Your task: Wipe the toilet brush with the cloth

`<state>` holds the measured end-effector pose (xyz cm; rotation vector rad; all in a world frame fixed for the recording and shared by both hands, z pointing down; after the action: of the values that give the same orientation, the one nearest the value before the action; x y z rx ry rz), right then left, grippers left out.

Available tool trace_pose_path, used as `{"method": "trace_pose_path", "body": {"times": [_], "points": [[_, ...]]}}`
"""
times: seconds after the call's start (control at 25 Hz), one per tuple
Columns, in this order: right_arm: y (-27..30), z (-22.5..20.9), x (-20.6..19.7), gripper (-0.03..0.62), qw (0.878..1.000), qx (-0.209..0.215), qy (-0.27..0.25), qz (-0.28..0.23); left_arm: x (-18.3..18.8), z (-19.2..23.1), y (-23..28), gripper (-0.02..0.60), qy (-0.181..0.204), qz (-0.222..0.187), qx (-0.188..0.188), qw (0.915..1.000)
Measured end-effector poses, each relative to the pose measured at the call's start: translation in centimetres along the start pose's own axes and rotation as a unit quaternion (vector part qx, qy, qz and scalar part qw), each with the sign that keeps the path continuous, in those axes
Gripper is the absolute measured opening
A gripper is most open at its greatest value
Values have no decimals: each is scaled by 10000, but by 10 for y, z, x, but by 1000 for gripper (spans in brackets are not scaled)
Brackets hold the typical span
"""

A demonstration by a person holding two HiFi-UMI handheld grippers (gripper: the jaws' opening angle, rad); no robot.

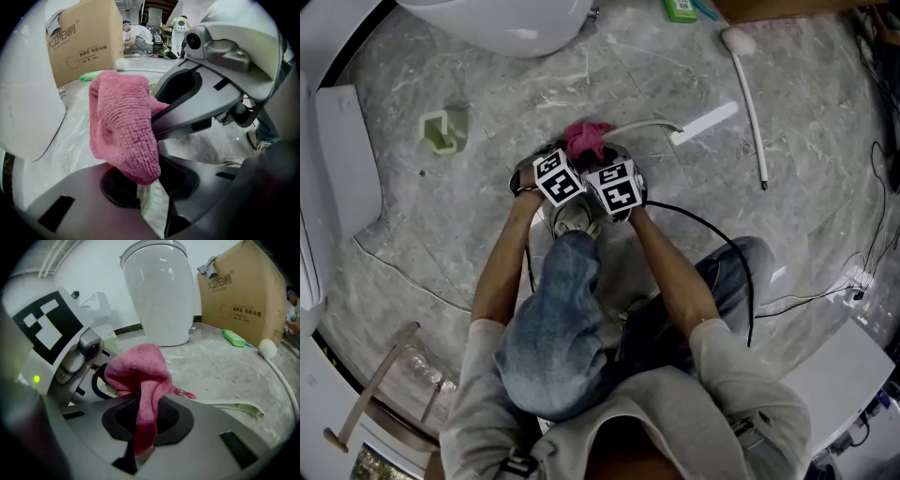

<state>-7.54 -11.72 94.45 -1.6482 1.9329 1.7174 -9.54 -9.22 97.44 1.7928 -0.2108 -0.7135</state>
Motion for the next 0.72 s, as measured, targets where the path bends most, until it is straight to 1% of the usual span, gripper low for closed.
{"method": "trace_pose_path", "body": {"times": [0.2,0.44,0.56,0.72], "points": [[9,1,2,63,9990,-82,-280,335,0,0,-2,103,5,-3,-21,10000],[12,-12,4,63,9982,-108,-375,452,0,1,-2,103,19,-3,-33,10000],[8,-26,4,63,9981,-231,-323,471,0,1,-1,103,15,4,-60,10000],[-4,-53,2,63,9979,-458,-112,434,-2,0,-1,101,12,25,-89,10000]]}}
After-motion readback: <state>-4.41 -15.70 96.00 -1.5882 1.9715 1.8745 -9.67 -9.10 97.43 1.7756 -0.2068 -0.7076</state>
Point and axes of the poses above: the fingertips, and each gripper's own axes: y forward along the fingers, z to its left, x out of its top, the point moved 1 cm from there along -y, backward along the fingers, and after that the axes turned 14 degrees about x, right-handed, at the moved point
